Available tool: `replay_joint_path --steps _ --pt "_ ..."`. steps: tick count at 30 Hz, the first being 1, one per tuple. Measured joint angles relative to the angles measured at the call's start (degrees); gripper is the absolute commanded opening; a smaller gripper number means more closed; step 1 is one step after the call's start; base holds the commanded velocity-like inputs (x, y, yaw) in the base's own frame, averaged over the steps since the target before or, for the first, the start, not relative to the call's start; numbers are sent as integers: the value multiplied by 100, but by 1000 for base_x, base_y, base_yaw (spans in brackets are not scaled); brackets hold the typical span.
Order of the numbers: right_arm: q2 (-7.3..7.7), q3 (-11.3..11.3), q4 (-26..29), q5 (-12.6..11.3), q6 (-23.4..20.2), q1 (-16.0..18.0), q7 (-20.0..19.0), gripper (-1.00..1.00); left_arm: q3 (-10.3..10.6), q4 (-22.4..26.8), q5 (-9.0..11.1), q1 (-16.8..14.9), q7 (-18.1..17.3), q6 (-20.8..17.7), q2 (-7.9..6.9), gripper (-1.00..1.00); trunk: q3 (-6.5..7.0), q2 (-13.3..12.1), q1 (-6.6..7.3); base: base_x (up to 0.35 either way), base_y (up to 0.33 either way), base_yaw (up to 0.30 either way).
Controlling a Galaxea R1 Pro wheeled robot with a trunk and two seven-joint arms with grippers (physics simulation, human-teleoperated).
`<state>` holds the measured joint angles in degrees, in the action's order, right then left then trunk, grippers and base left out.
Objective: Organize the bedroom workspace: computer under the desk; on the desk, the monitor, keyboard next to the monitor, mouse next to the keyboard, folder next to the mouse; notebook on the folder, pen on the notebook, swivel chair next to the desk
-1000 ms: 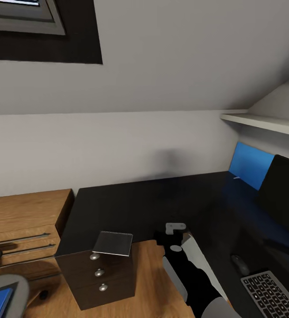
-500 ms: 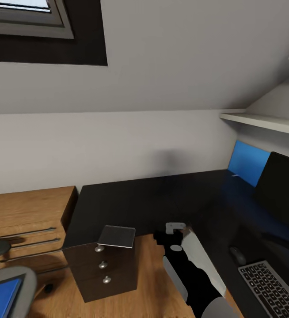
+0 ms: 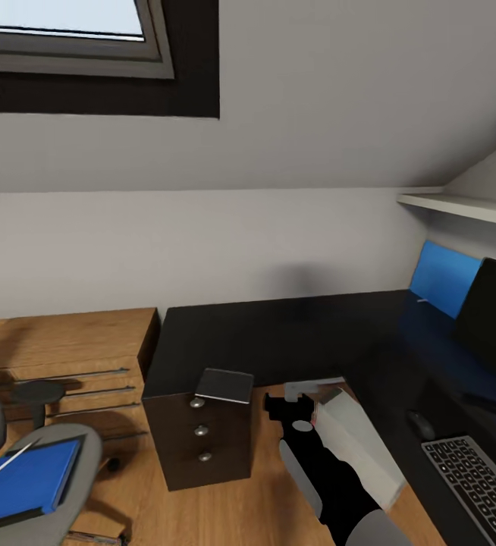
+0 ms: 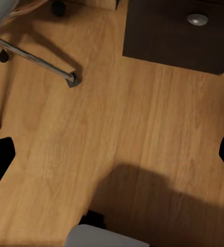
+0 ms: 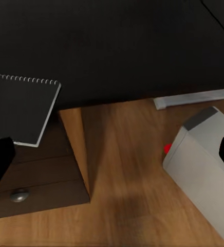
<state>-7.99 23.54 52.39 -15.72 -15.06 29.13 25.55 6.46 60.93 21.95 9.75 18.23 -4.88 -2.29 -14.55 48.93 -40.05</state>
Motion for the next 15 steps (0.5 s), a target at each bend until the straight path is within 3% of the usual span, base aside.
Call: replay_joint_path --steps 8,10,15 --pt "-4 1 -15 -4 0 0 1 100 36 8 -23 0 2 122 14 100 0 0 0 -3 1 271" --pt "-2 0 -16 -5 -5 0 -6 100 40 10 -32 0 -9 346 16 100 35 -79 44 0 0 100" --pt "-2 1 -14 -6 -8 0 -8 100 40 13 -37 0 -18 499 16 100 125 -279 153 0 0 44"
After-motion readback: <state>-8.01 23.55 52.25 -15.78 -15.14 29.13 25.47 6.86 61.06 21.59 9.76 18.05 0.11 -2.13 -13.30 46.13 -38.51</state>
